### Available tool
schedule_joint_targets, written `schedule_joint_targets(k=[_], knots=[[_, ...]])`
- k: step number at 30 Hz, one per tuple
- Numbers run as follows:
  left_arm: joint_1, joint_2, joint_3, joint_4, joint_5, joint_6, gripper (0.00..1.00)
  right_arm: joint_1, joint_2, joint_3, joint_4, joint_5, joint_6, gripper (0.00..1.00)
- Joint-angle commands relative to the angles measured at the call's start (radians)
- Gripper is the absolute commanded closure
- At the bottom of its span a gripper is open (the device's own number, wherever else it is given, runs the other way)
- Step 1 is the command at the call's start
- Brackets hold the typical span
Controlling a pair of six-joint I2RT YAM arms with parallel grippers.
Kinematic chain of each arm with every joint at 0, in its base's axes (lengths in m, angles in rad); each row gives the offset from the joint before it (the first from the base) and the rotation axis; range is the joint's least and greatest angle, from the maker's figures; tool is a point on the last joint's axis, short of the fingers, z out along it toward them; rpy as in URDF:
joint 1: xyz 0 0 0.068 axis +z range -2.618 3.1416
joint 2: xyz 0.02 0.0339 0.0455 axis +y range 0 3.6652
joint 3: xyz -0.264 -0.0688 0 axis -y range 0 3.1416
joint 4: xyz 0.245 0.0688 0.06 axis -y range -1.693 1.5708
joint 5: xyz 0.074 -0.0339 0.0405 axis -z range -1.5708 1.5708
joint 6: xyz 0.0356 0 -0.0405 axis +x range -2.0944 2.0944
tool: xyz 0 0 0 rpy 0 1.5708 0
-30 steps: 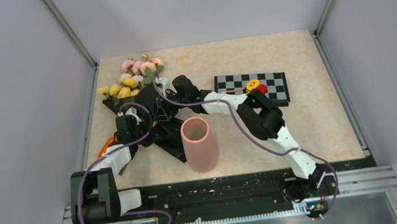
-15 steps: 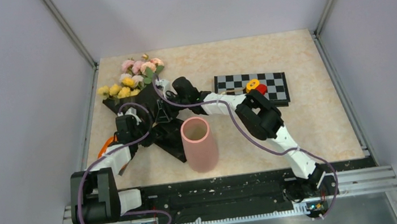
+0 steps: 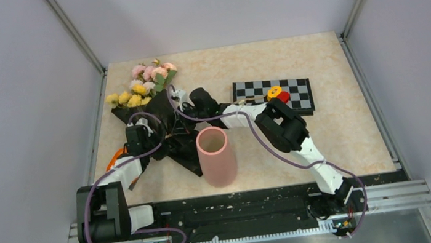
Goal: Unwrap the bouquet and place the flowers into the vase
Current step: Untie the ribbon from the wrapping paper.
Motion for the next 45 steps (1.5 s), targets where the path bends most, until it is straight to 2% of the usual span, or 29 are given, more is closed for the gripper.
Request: schedule_joint_targets(k=[1, 7, 12, 18, 20, 23, 25, 32, 45], knots=[[0.012, -0.003, 0.018, -0.020, -0.032, 0.001, 1.00, 0.024, -0.127, -0.107, 0.142, 0.068, 0.029, 1.00], [0.019, 0.002, 0.015, -0.021, -0.029, 0.001, 1.00, 0.024, -0.219, -0.227, 0.256, 0.192, 0.062, 1.00], [0.024, 0.010, 0.014, -0.020, -0.026, 0.001, 1.00, 0.015, -0.269, -0.305, 0.346, 0.236, 0.105, 1.00], [0.030, 0.007, 0.015, -0.020, -0.021, 0.001, 1.00, 0.002, -0.264, -0.322, 0.350, 0.244, 0.111, 1.00], [0.032, 0.007, 0.015, -0.021, -0.021, 0.002, 1.00, -0.006, -0.253, -0.318, 0.359, 0.189, 0.108, 1.00], [0.036, 0.009, 0.015, -0.022, -0.020, 0.007, 1.00, -0.010, -0.215, -0.241, 0.301, 0.061, 0.087, 1.00], [0.038, 0.011, 0.016, -0.020, -0.016, 0.006, 1.00, -0.010, -0.187, -0.185, 0.231, 0.033, 0.067, 0.95], [0.041, 0.007, 0.017, -0.020, -0.012, 0.005, 1.00, -0.010, -0.117, -0.112, 0.141, 0.040, 0.028, 0.82], [0.045, 0.013, 0.020, -0.019, -0.008, 0.005, 1.00, -0.011, -0.084, -0.101, 0.098, 0.071, -0.012, 0.75]])
